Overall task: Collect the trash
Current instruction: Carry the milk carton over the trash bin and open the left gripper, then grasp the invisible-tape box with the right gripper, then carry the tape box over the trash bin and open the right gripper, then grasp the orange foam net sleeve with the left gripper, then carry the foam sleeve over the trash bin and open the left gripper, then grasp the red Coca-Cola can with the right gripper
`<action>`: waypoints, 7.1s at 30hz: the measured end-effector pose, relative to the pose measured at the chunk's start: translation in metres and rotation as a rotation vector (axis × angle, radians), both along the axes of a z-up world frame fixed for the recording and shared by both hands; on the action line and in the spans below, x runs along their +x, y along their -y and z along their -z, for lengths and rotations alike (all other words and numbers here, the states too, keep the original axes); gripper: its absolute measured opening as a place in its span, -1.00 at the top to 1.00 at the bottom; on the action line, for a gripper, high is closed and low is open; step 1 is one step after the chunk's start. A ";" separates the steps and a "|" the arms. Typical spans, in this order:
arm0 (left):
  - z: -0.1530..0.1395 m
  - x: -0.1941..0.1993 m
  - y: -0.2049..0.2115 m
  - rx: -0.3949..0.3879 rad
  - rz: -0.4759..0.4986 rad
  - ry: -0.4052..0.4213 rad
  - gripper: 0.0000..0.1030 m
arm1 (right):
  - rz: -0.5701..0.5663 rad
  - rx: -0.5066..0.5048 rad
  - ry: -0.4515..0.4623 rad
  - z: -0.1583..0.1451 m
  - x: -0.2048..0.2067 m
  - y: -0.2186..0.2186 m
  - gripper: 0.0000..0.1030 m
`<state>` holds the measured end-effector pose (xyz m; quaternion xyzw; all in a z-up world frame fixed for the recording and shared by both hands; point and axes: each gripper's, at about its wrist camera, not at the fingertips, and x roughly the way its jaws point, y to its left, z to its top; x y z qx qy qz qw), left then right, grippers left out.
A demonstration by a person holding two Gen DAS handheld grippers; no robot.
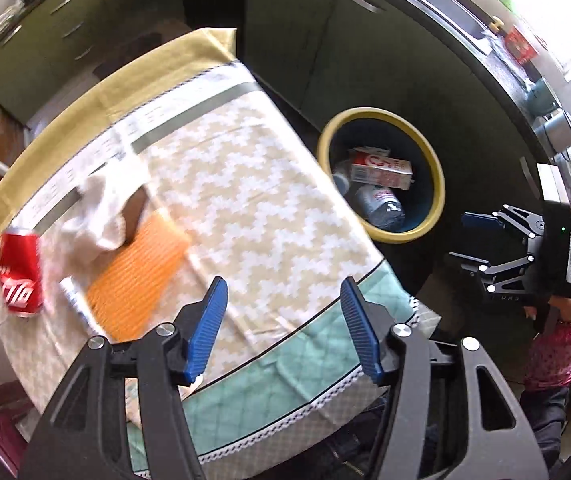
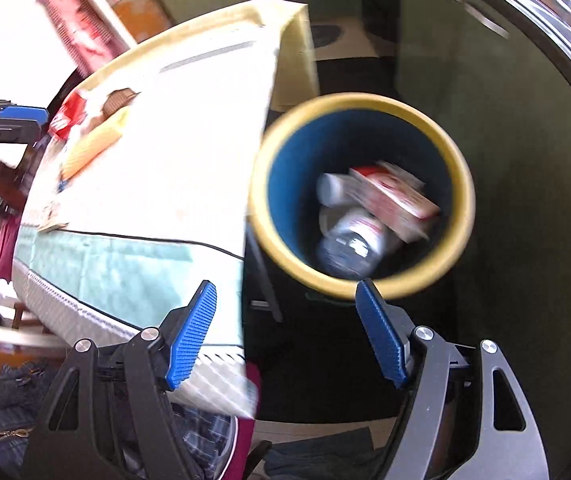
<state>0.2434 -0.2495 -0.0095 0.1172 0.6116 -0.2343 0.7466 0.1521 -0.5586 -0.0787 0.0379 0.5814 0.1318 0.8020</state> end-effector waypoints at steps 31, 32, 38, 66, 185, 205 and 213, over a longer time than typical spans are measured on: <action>-0.001 -0.076 -0.315 0.052 -0.408 0.005 -0.20 | -1.207 -0.286 -0.027 0.032 0.054 -0.413 -0.52; 0.000 -0.079 -0.318 0.054 -0.410 0.003 -0.20 | -1.217 -0.288 -0.034 0.034 0.055 -0.416 -0.52; -0.002 -0.086 -0.316 0.047 -0.400 0.005 -0.20 | -1.255 -0.316 -0.071 0.050 0.057 -0.426 -0.52; 0.019 -0.075 -0.236 0.058 -0.215 -0.027 -0.23 | -0.724 -0.137 0.045 0.010 0.038 -0.250 -0.15; -0.011 -0.102 -0.142 0.144 0.046 0.307 -0.23 | -0.058 -0.109 -0.009 -0.072 0.050 -0.123 -0.58; 0.021 -0.184 -0.256 0.140 0.006 0.350 -0.37 | 0.057 0.225 -0.243 -0.066 0.221 -0.410 -0.53; 0.027 -0.194 -0.275 0.154 -0.007 0.355 -0.37 | 0.158 0.192 -0.312 -0.024 0.253 -0.442 -0.58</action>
